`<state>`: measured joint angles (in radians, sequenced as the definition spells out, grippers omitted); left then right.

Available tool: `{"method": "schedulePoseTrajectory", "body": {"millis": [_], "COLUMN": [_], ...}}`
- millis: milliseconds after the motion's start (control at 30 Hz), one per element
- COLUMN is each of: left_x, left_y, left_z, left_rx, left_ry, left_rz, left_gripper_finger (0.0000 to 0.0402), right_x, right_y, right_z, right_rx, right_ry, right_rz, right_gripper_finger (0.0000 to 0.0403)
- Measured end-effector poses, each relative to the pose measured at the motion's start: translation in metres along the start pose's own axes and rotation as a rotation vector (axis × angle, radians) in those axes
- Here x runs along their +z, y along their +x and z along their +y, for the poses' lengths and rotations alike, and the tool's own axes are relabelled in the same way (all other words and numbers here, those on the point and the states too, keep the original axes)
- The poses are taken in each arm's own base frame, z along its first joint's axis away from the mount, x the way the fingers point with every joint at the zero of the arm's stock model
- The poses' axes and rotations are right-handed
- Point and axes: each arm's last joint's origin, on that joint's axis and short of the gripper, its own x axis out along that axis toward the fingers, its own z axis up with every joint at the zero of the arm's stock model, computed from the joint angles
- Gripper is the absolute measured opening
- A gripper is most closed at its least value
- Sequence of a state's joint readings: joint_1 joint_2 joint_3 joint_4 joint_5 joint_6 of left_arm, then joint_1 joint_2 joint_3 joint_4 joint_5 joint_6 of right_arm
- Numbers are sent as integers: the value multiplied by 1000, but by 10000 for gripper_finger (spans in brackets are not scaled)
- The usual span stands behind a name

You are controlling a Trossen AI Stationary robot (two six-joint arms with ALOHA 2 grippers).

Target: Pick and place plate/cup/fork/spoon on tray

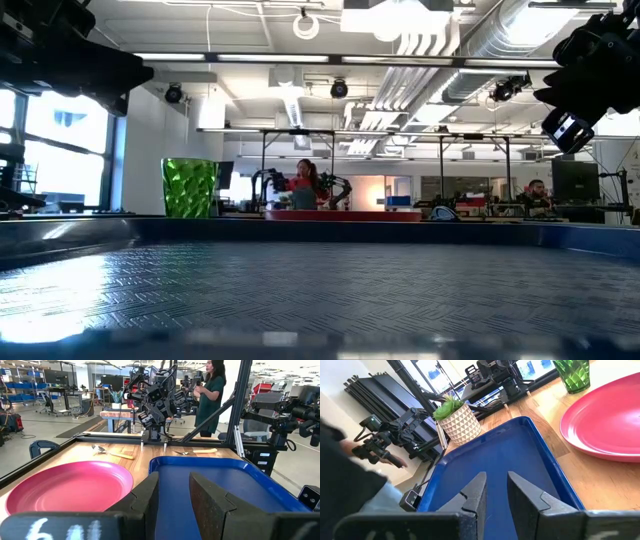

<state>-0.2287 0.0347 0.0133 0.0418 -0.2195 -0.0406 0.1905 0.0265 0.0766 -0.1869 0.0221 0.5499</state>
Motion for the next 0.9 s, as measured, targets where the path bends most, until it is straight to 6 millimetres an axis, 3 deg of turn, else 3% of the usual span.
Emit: {"method": "schedulePoseTrajectory", "body": {"millis": [733,900], "left_x": [0,0], "left_y": [0,0], "left_z": [0,0], "left_rx": [0,0], "left_ry": [-4,-92], "left_rz": [0,0], "left_gripper_finger": [97,97], "right_x": [0,0], "right_y": [0,0], "right_z": [0,0], "right_rx": [0,0], "right_ry": [0,0], "right_rz": [0,0], "right_gripper_finger": [66,66]}}
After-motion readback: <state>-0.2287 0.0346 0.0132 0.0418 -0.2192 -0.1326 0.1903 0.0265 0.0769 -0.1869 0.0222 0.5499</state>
